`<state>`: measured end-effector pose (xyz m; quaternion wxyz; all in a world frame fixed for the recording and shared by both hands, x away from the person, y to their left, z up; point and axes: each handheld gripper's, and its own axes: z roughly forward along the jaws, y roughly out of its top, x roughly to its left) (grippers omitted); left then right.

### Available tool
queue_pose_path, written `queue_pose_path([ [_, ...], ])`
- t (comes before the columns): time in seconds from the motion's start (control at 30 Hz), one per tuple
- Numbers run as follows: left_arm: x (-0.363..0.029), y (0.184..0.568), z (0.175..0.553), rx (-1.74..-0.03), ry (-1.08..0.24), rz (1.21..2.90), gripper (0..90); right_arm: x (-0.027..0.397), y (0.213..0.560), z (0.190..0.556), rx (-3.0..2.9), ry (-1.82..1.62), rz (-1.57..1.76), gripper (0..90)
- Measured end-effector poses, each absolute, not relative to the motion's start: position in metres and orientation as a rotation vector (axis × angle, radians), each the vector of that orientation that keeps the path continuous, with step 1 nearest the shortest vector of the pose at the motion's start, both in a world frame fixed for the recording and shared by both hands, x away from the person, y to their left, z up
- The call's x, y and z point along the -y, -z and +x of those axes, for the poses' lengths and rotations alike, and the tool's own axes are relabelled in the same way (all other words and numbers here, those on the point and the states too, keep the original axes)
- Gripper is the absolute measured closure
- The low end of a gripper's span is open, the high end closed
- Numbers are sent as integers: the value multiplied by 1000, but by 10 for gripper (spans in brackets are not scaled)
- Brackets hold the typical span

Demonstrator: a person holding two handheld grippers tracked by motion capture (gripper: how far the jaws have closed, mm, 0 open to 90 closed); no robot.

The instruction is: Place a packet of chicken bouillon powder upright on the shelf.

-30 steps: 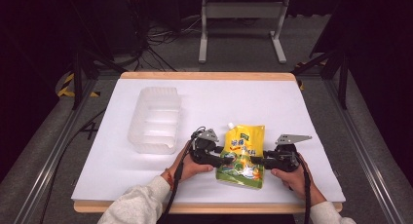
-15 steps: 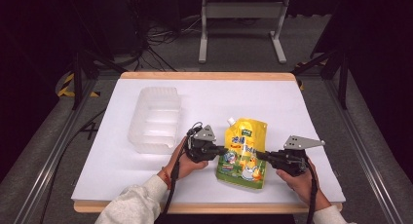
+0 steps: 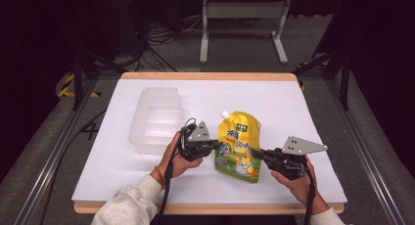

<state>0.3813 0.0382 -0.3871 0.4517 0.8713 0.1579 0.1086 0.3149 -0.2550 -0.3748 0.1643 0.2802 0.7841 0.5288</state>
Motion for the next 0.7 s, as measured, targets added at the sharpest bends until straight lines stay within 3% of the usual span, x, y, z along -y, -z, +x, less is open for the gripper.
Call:
queue_pose_path([
  [0.7, -78, 353, 383, -456, -467, 2071, 882, 218, 347, 329, -2173, -1567, 663, 900],
])
